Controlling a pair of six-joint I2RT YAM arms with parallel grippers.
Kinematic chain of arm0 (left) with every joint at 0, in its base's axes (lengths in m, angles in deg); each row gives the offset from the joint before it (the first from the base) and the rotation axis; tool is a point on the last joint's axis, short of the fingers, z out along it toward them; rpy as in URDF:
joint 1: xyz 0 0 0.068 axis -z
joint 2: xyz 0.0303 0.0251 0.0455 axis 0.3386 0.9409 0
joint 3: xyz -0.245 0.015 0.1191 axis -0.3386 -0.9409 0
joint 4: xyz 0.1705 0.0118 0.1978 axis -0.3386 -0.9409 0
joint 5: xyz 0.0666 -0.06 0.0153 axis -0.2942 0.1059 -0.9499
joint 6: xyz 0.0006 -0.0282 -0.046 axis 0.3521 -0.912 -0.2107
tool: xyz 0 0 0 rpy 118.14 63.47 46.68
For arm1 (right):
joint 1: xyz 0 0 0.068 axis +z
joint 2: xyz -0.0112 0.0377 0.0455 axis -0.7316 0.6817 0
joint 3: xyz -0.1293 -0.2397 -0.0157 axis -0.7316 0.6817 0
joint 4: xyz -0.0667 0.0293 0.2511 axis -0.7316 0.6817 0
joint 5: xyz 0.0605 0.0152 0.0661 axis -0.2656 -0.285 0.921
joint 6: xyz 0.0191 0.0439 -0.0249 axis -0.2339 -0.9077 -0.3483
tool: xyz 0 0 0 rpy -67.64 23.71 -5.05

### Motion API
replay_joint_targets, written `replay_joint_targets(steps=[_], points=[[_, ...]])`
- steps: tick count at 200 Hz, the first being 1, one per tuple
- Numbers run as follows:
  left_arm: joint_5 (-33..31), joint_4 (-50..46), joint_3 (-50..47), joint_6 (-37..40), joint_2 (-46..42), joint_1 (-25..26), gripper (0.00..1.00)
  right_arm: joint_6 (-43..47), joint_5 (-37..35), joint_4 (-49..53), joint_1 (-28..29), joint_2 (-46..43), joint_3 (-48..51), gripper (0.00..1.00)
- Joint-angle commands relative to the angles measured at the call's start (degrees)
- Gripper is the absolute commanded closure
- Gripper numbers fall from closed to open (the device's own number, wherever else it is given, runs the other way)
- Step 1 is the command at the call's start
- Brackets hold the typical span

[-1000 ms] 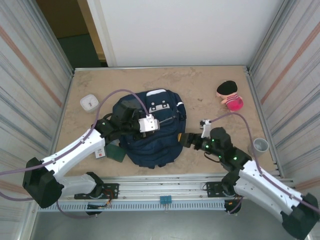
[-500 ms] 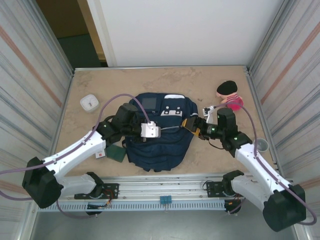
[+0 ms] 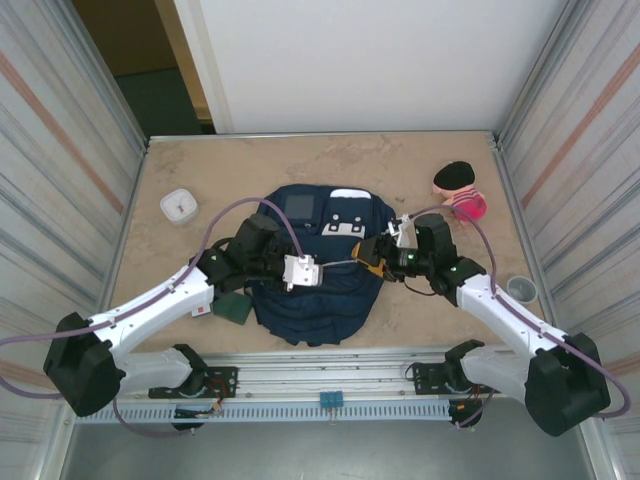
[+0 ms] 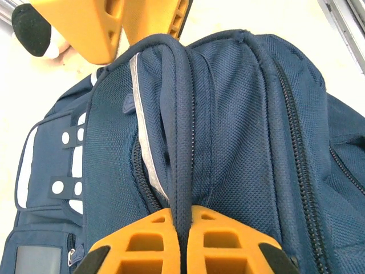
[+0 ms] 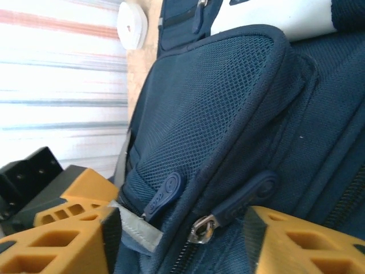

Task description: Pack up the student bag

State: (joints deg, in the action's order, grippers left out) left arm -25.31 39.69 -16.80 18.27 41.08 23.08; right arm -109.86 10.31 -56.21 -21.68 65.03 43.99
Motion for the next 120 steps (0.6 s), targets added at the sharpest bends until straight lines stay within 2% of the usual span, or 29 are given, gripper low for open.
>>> replay_joint_targets(steps=[1,29,58,76,100,120], points=[[0.7,5.8,0.3,2.2,-2.4,1.2,1.00,-0.8,-0.6,-3.1,1.6,1.6,-1.8,0.51],[-1.1,5.7,-0.2,1.9,-2.2,1.9,1.00,-1.1,-1.8,-4.8,2.4,3.6,-1.7,0.70],[-3.5,5.2,-1.0,-0.7,-3.0,1.9,0.90,-1.0,-3.0,-5.2,3.5,3.5,-1.7,0.91],[-4.4,4.9,-1.4,-3.7,-3.6,2.0,0.78,-0.9,-3.8,-5.4,4.0,3.0,-1.5,0.95],[-5.2,4.2,-1.1,-9.0,-3.8,3.6,0.52,-1.5,-5.1,-6.2,4.5,2.1,-1.1,0.97],[-11.0,8.3,-1.8,-12.6,-3.1,7.6,0.35,-1.8,-6.1,-6.5,4.9,1.4,-1.0,0.97]])
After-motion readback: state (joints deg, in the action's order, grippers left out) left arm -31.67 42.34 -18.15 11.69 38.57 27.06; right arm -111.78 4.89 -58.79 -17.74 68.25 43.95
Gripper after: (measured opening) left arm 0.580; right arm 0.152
